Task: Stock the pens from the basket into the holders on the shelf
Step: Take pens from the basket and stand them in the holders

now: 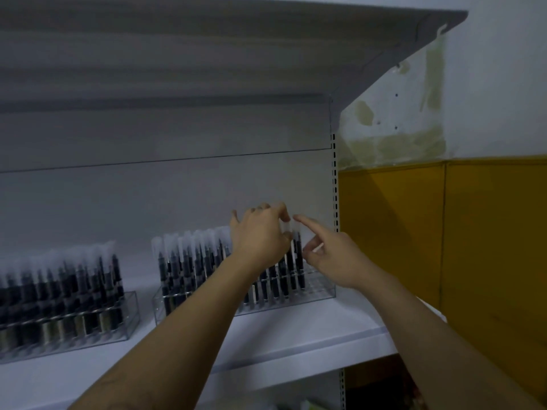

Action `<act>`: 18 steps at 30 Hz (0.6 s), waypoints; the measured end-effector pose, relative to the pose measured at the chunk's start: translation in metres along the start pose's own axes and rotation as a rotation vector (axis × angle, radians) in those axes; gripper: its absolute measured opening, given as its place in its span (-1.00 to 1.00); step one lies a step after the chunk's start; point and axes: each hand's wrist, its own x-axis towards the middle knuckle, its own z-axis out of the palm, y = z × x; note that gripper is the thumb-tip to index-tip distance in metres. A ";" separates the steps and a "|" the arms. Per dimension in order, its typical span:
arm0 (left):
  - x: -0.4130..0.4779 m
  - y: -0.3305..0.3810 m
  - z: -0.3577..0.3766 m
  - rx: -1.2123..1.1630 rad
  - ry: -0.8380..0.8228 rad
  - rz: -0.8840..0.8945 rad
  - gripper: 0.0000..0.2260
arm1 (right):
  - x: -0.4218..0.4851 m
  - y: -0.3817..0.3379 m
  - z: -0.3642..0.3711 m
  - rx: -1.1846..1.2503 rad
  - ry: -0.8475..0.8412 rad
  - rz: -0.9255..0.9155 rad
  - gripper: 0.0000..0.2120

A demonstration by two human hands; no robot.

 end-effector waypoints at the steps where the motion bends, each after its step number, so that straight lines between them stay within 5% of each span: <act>1: -0.002 0.000 0.000 0.013 0.002 0.013 -0.75 | -0.002 -0.001 0.000 0.004 -0.001 0.006 -0.34; 9: -0.024 -0.002 -0.019 0.071 0.084 0.140 -0.57 | -0.017 -0.019 -0.006 -0.038 0.015 0.046 -0.14; 18: -0.082 -0.011 -0.047 0.052 0.127 0.178 -0.57 | -0.056 -0.055 -0.013 -0.074 0.086 -0.023 -0.29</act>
